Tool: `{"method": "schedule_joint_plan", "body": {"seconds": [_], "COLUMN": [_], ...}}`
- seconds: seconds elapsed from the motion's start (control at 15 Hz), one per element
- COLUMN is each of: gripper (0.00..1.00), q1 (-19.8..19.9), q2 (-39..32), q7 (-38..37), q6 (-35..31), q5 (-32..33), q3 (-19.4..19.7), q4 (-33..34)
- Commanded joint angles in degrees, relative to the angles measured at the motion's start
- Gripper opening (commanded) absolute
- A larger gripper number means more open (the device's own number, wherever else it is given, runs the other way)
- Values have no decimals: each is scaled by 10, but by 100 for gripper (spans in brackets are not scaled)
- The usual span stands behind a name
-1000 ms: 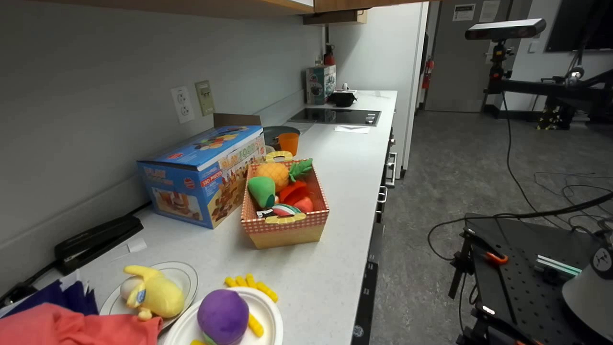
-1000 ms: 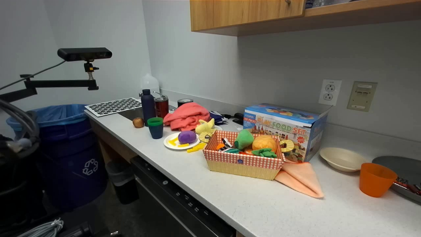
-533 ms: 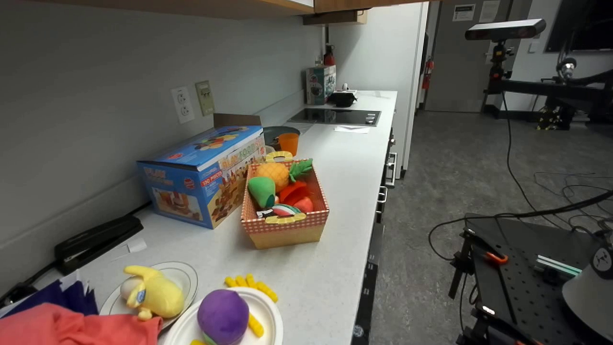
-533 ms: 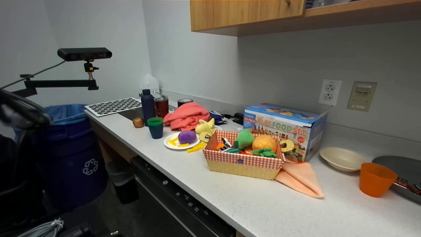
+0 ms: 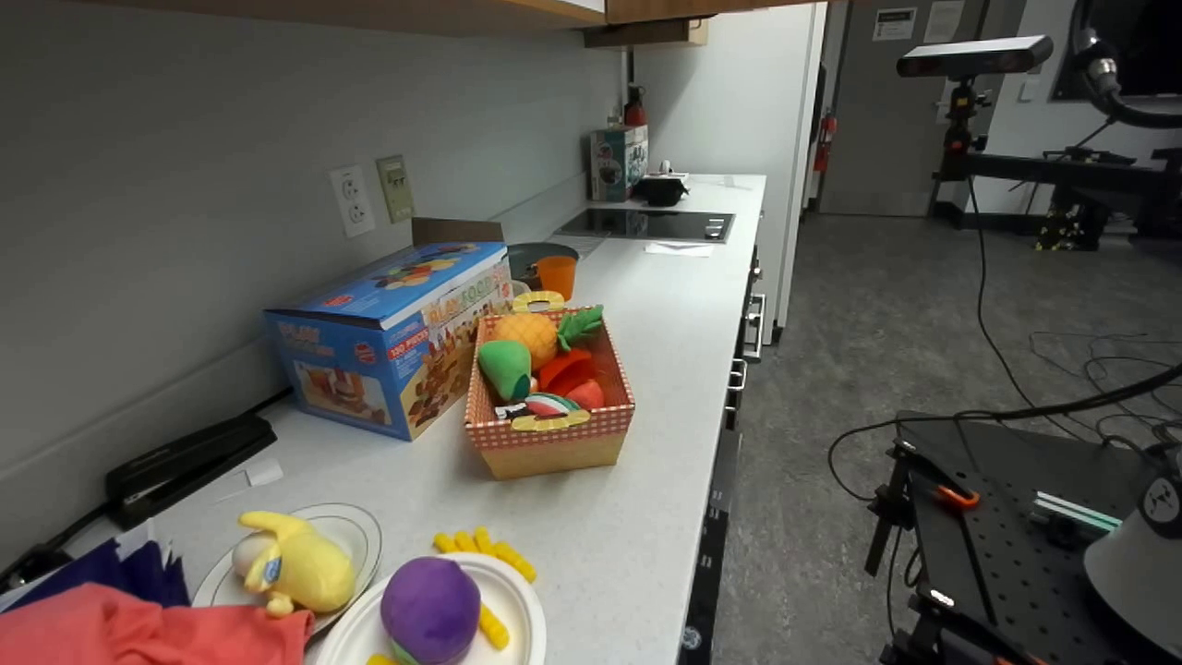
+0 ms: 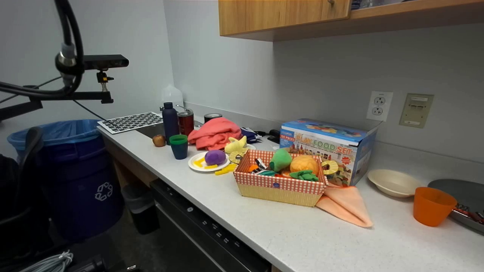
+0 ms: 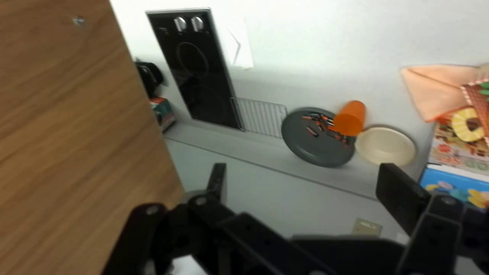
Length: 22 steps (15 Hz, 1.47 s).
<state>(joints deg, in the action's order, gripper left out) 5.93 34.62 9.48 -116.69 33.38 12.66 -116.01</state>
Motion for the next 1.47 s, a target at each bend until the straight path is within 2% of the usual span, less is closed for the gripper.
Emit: {"method": "schedule_joint_plan", "body": {"seconds": [0.0, 0.2, 0.33, 0.4, 1.0, 1.07, 1.4], "gripper": [100, 100, 100, 100, 100, 100, 100], "q1": [-13, -27, -34, -8, -5, -5, -35], "q2": [-28, -47, -68, -54, -60, -63, -121], "q7": [0, 6, 16, 7, 6, 10, 59], "q6": [10, 5, 27, 6, 5, -11, -60], "q5": [-119, -219, -279, -241, -246, -231, -231], "q3": [3, 7, 6, -10, -12, -18, -45], "q4": [24, 4, 3, -5, -6, -7, -10]}}
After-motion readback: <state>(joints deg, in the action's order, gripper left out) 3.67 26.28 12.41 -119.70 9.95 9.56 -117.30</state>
